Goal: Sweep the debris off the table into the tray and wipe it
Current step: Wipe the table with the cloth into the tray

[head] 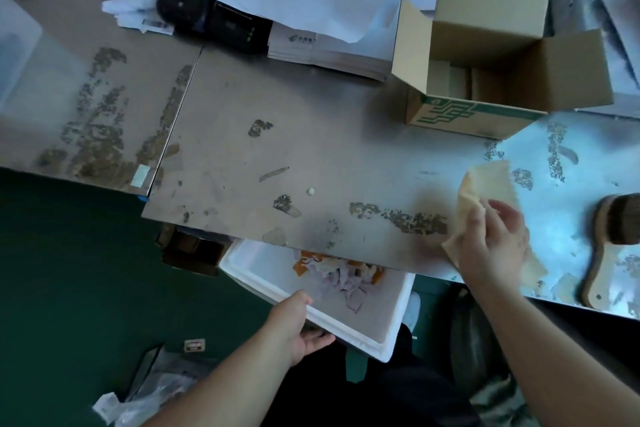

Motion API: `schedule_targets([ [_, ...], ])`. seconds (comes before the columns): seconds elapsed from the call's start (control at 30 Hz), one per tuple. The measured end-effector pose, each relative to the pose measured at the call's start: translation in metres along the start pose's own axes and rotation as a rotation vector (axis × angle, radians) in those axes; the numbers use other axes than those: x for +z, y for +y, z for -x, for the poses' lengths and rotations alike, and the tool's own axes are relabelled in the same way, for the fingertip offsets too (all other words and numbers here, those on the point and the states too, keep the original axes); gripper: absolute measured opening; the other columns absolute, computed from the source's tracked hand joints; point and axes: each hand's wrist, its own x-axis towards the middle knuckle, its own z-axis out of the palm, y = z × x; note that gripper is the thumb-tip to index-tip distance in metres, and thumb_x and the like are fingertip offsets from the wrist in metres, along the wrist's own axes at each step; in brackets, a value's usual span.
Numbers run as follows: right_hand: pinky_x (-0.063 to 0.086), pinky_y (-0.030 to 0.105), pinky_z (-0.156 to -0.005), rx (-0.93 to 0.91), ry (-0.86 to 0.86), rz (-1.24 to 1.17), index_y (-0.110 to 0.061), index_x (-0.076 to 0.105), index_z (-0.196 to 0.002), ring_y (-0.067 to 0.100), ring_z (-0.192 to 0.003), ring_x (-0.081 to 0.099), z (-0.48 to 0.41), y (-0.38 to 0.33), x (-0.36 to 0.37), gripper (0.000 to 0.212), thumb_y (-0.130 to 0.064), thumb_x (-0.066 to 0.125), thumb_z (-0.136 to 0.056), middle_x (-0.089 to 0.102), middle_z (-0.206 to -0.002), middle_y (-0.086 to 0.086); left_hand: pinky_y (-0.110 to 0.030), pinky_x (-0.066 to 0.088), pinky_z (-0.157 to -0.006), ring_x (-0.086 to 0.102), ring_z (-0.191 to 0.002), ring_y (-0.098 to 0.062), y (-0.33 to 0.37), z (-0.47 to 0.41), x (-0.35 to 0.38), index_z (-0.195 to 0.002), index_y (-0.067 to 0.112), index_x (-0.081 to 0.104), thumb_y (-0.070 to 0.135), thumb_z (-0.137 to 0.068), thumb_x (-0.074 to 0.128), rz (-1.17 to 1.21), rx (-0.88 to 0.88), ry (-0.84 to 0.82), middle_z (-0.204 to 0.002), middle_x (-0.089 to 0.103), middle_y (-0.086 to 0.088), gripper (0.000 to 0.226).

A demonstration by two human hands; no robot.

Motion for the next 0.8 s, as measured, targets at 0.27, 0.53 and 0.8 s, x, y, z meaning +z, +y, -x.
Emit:
schedule_targets([
  [0.27, -0.007, 0.044, -0.125, 0.083, -0.205, 0.303, -0.024, 0.002, -0.162, 0.02, -0.156, -0.008, -0.027, -0.031, 0.07, 0.073, -0.056, 0.016, -0.098, -0.006, -0.171, 0.005, -0.062, 0.058, -0.09, 0.067, -0.102, -0.044, 0.003, -0.001, -0.011, -0.101, 0.004, 0.056, 0.012, -0.098, 0.055, -0.045, 0.042, -0.011, -0.098, 0.064, -0.02, 0.009],
  [0.53, -0.008, 0.043, -0.125, -0.237, -0.326, 0.419, -0.026, -0.004, -0.162, 0.016, -0.155, -0.014, -0.049, -0.135, 0.149, 0.075, -0.059, 0.011, -0.097, -0.012, -0.17, -0.002, -0.059, 0.061, -0.086, 0.072, -0.095, -0.037, 0.013, -0.014, -0.033, -0.106, 0.007, 0.062, 0.014, -0.095, 0.056, -0.047, 0.061, 0.018, -0.099, 0.073, -0.018, 0.014],
  [0.8, -0.009, 0.04, -0.125, -0.683, -0.514, 0.507, -0.034, 0.004, -0.162, 0.013, -0.156, -0.009, -0.037, -0.201, 0.198, 0.066, -0.051, 0.012, -0.099, -0.006, -0.17, -0.007, -0.053, 0.063, -0.082, 0.071, -0.098, -0.034, 0.015, -0.017, -0.038, -0.111, 0.009, 0.06, 0.017, -0.098, 0.053, -0.034, 0.061, 0.004, -0.107, 0.071, -0.017, 0.018],
])
